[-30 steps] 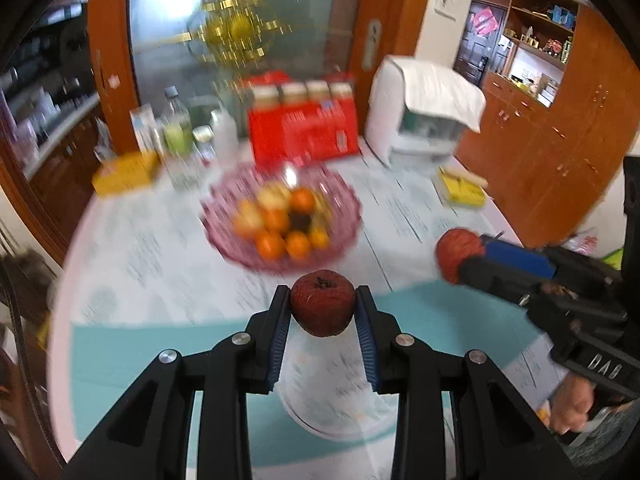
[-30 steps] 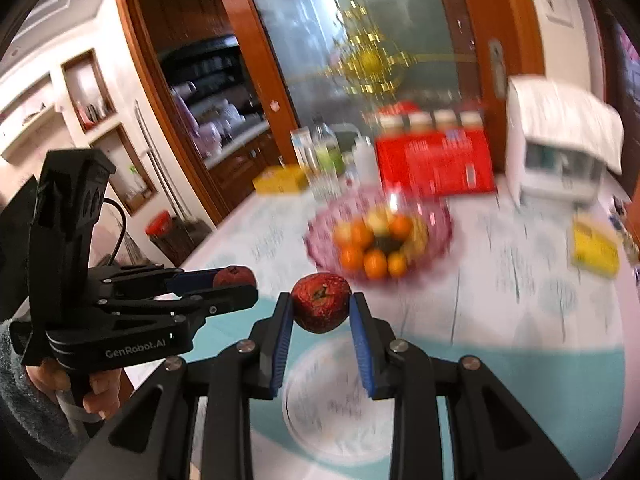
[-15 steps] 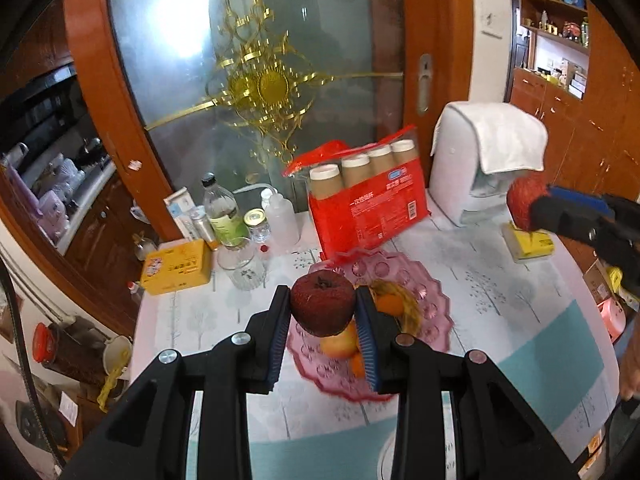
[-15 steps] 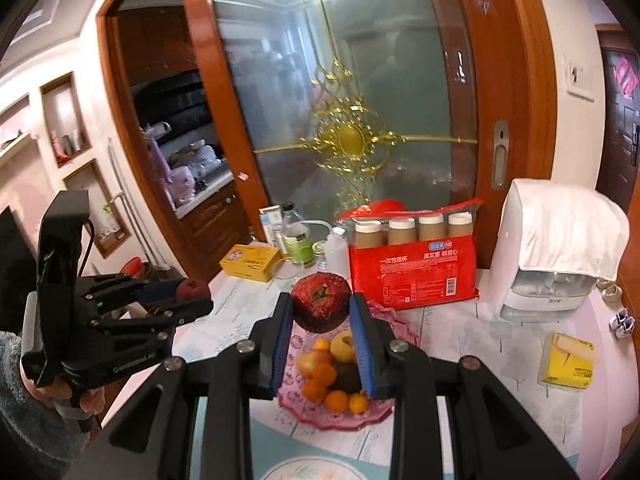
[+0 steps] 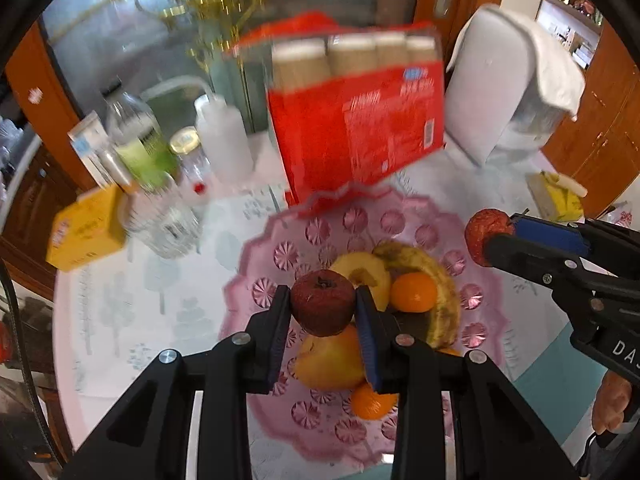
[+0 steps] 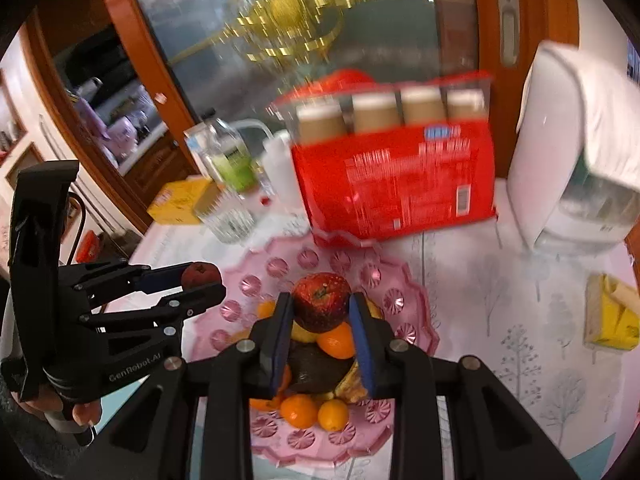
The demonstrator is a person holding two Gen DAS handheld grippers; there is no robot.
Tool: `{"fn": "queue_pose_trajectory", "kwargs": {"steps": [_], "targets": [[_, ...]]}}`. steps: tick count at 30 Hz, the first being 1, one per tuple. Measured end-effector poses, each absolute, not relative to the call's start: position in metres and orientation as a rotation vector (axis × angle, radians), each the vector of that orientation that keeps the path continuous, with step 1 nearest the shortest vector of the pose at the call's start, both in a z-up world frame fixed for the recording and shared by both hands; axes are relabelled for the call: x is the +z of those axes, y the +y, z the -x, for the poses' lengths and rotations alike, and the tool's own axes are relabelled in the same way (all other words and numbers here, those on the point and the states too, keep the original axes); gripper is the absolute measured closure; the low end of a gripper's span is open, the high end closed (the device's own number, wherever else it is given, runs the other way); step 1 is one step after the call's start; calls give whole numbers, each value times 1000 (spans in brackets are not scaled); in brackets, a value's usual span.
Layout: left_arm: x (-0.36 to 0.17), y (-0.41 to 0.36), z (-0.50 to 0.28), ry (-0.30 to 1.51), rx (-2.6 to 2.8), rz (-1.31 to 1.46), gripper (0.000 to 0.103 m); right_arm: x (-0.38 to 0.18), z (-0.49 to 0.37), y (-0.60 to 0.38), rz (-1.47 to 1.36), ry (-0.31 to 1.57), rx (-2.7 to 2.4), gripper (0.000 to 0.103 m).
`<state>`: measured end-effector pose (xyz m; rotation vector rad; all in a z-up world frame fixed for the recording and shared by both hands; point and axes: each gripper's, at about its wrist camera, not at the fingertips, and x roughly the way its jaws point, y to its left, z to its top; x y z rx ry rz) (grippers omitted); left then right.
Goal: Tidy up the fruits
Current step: 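Carry both red fruits into the pink bowl and open both grippers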
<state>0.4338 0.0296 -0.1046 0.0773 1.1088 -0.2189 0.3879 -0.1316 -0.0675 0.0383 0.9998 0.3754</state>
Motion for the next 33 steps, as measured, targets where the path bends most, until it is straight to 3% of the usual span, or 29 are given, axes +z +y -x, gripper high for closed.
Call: {"fn": "queue_pose_trajectory", "kwargs": {"steps": [14,19,20,22,23,24,31,33], "targets": [[-179,29,-454,1206,-249,-72,72,-135,-418,-113,-38,1117,364,73],[-183,26,-455,1200,-233,-95,68,-135,-419,-114,-31,1123,354,65],[-183,26,-455,1197,-224,-102,61,-135,-419,-115,-30,1120,351,64],[-180,29,-454,1187,-196,-102,35,-134,-418,-118,-38,1116,347,63],[-179,30,-454,1184,-197,-90,18,-134,-418,-119,-45,1115,346,63],[-177,32,-453,1179,-204,-68,13,-133,-418,-120,-52,1114,345,63],[-175,31,-451,1187,-209,-53,12,-132,-419,-124,-77,1117,323,63],[-175,29,-450,1192,-208,-58,7,-131,-418,-125,-80,1115,317,63]]}}
